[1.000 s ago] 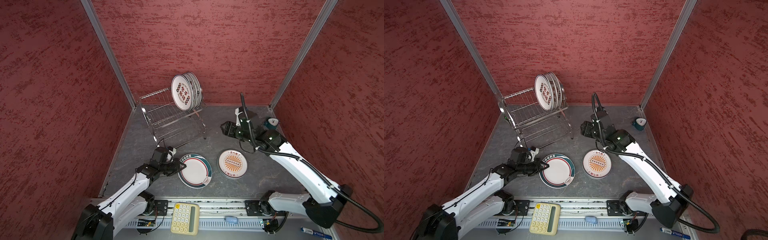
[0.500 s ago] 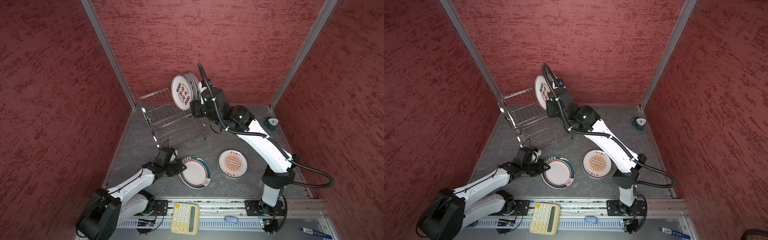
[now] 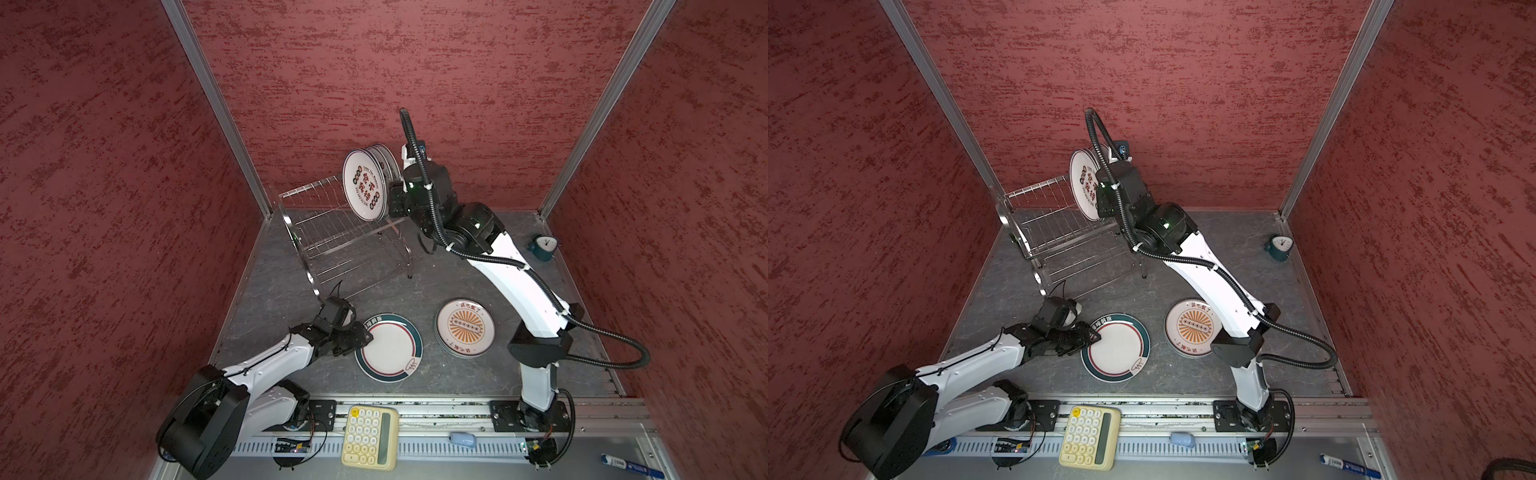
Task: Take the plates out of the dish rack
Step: 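Lower the plate onto the table with the left gripper while the right withdraws, then grip the nearest red-patterned plate in the rack with the right gripper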
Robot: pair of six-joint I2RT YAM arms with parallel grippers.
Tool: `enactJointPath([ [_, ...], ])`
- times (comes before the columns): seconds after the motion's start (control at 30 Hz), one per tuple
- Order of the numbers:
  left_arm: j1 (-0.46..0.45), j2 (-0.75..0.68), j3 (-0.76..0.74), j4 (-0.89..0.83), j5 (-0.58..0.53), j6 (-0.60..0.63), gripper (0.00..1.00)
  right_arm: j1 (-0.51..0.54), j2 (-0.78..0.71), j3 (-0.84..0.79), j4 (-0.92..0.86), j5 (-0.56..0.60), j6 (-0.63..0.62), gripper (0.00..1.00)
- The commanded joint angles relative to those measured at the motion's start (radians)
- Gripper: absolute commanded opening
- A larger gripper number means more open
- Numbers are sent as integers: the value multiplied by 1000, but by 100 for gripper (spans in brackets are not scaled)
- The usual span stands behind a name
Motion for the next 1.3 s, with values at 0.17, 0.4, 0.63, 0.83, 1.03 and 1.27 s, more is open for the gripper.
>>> enactJointPath([
  [0.17,42,-25,28,-58,-10,25,69,-99,42,39,26,-110,-7,42],
  [0.4,79,-63,50,-111,-3,42,79,-135,54,49,39,-216,19,40],
  [0.63,123,-83,58,-135,20,60,84,-134,33,49,36,-245,24,40],
  [0.83,137,-100,57,-147,32,62,84,-136,43,50,36,-275,27,40],
  [1.03,150,-137,61,-178,34,66,84,-141,79,71,37,-291,31,36],
  [1.27,158,-165,73,-207,38,71,85,-155,127,103,36,-305,31,33],
])
